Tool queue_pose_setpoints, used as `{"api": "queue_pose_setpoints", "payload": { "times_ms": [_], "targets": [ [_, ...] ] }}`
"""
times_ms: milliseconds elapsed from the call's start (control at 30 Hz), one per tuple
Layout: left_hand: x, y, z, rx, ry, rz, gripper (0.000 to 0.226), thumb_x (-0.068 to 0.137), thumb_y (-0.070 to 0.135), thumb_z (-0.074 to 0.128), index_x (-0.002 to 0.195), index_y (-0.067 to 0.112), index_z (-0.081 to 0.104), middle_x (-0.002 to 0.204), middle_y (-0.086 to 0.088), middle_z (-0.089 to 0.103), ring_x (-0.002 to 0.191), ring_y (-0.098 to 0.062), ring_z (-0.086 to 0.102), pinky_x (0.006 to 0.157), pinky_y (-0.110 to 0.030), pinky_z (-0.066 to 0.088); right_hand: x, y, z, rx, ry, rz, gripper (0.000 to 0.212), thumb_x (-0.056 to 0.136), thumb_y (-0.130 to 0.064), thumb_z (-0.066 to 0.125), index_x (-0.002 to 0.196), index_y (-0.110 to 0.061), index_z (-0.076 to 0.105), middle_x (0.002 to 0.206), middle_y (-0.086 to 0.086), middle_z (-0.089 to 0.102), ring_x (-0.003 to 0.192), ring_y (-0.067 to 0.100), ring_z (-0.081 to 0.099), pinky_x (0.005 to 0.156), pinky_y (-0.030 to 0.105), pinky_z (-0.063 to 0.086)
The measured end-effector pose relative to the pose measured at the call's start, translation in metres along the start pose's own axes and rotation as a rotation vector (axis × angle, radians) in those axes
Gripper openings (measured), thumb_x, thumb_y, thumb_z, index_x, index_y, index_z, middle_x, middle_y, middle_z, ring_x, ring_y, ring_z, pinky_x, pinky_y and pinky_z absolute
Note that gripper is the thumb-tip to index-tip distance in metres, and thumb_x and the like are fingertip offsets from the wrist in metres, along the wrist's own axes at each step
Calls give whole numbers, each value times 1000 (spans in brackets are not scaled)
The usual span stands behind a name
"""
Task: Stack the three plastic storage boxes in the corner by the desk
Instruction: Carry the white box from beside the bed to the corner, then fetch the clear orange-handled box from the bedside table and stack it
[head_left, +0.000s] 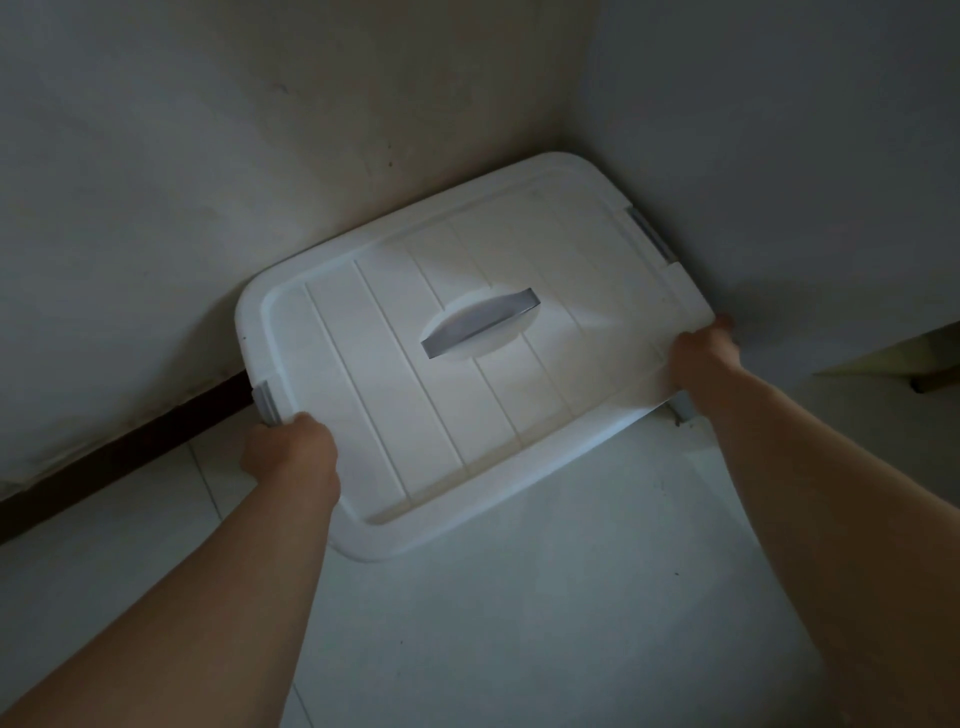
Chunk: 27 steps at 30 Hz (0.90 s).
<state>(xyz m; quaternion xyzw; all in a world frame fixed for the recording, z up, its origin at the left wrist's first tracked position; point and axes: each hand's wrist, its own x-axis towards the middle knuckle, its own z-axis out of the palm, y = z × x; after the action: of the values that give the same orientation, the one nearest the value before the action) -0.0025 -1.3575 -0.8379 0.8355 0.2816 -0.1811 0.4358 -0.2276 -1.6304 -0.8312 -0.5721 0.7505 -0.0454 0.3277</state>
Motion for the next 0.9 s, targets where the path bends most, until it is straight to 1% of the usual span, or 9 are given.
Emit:
{"api": "queue_pose_setpoints", "payload": {
  "times_ms": [133,300,400,500,567,633,700,800,900],
  "targets": [
    [1,-1,-1,105,-26,21,51,82,19,54,130,0,51,134,-21,55,120,-37,57,100,-46,49,-18,-2,5,48,5,34,70,98,-18,38,155,-9,-2,160,17,9,144,38,21,118,39,19],
    [-22,9,-4,131,-58,39,61,83,18,54,140,6,38,143,-16,46,126,-35,52,106,-45,43,-46,-12,-1,16,-40,-27,71,97,-22,39,154,-4,1,162,17,2,150,29,4,121,35,6],
    [-44,22,-12,97,-110,58,61,86,17,54,144,7,35,144,-15,47,126,-34,52,106,-42,43,-66,-20,-10,81,-87,-62,68,95,-20,39,152,1,8,161,15,9,149,28,12,120,35,14],
    [-65,36,-23,140,-217,96,52,94,13,48,144,3,39,145,-14,47,128,-32,50,103,-35,41,-82,-27,-22,116,-170,-104,52,97,-16,35,144,3,25,152,17,30,136,32,35,107,34,30],
    [-83,53,-40,195,-308,157,36,95,9,44,128,-4,51,129,-20,56,121,-32,53,97,-35,43,-103,-37,-40,97,-221,-163,46,100,-16,31,143,-1,34,147,18,40,132,32,42,101,32,34],
    [-99,72,-54,202,-385,205,14,95,4,44,88,2,55,81,-13,55,93,-25,53,74,-28,45,-120,-49,-61,121,-234,-232,38,99,-17,31,132,-9,48,132,16,50,124,26,48,101,31,35],
    [-117,88,-68,192,-430,230,33,92,0,44,62,11,37,63,-5,35,69,-23,42,50,-22,33,-136,-62,-80,131,-237,-271,25,97,-12,32,108,-13,54,110,8,52,104,21,49,91,28,37],
    [-146,116,-93,123,-501,212,34,89,5,47,61,20,37,63,-1,37,54,-16,34,49,-22,27,-161,-81,-109,145,-227,-287,28,96,-9,32,71,-15,43,83,6,48,84,21,43,76,31,36],
    [-183,147,-126,35,-561,184,24,85,7,47,67,21,43,66,-2,39,58,-17,33,53,-24,24,-190,-101,-150,158,-228,-310,31,97,-15,33,68,-14,44,73,1,46,82,21,46,76,32,38]
  ]
}}
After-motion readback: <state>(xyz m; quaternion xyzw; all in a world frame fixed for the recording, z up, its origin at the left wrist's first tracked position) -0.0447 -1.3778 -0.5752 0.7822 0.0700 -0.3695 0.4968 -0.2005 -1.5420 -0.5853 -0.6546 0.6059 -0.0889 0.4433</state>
